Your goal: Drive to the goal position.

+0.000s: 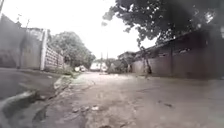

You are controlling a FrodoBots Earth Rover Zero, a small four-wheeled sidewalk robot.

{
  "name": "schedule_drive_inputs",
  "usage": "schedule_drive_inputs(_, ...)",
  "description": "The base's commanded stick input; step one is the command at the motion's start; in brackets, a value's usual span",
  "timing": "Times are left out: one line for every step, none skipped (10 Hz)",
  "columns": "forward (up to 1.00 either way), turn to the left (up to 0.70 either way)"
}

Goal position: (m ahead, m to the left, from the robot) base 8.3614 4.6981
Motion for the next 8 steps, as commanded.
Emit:
schedule_drive_inputs(0.7, 0.0)
schedule_drive_inputs(0.7, 0.0)
schedule_drive_inputs(0.7, 0.0)
schedule_drive_inputs(0.7, 0.0)
schedule_drive_inputs(0.7, 0.0)
schedule_drive_inputs(0.7, 0.0)
schedule_drive_inputs(0.7, 0.0)
schedule_drive_inputs(0.7, 0.0)
